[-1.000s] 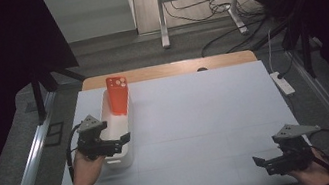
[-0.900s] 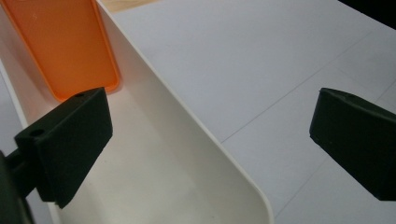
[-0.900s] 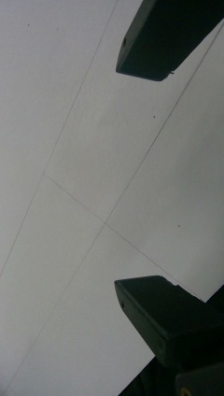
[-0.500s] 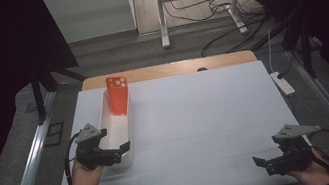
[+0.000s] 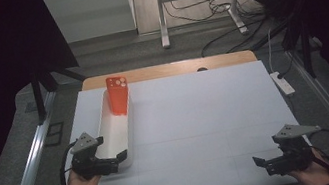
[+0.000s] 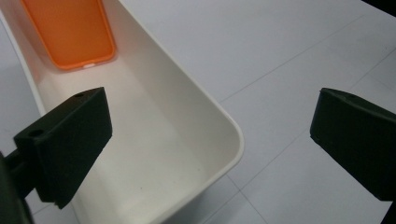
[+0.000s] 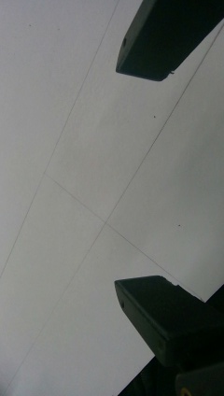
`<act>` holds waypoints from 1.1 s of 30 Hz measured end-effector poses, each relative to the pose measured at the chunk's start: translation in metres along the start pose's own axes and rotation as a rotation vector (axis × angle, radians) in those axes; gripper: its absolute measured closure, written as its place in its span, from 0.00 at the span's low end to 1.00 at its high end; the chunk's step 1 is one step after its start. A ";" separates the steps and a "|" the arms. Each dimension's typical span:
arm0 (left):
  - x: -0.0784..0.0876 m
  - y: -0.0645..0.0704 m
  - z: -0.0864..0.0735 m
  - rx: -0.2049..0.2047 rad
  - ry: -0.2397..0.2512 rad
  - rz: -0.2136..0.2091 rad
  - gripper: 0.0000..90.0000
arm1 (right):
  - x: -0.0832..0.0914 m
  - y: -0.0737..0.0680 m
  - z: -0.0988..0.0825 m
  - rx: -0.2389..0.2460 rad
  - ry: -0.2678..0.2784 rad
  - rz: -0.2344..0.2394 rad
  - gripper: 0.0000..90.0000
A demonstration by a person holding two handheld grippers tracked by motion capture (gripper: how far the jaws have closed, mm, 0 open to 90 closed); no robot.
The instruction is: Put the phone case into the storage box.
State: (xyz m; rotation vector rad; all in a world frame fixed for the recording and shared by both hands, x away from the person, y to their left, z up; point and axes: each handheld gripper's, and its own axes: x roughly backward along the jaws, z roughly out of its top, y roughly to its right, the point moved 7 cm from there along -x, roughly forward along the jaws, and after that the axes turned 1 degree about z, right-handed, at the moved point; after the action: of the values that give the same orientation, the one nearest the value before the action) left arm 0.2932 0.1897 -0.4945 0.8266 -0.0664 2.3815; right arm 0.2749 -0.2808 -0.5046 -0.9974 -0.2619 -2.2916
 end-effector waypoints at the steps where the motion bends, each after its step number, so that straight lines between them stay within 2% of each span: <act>1: 0.001 0.000 -0.001 0.001 0.000 0.000 0.00 | 0.000 0.000 0.000 -0.001 0.000 0.000 0.01; 10: 0.007 0.003 -0.010 -0.007 -0.005 0.017 0.00 | 0.000 0.000 0.000 0.000 0.000 0.000 0.01; 33: 0.030 0.004 -0.031 0.017 0.015 0.055 0.00 | 0.000 0.000 0.000 -0.002 0.001 -0.003 0.01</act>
State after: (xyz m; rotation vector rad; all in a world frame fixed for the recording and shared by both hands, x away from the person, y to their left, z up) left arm 0.2555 0.2098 -0.5017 0.8249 -0.0642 2.4428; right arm 0.2750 -0.2811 -0.5046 -0.9979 -0.2606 -2.2955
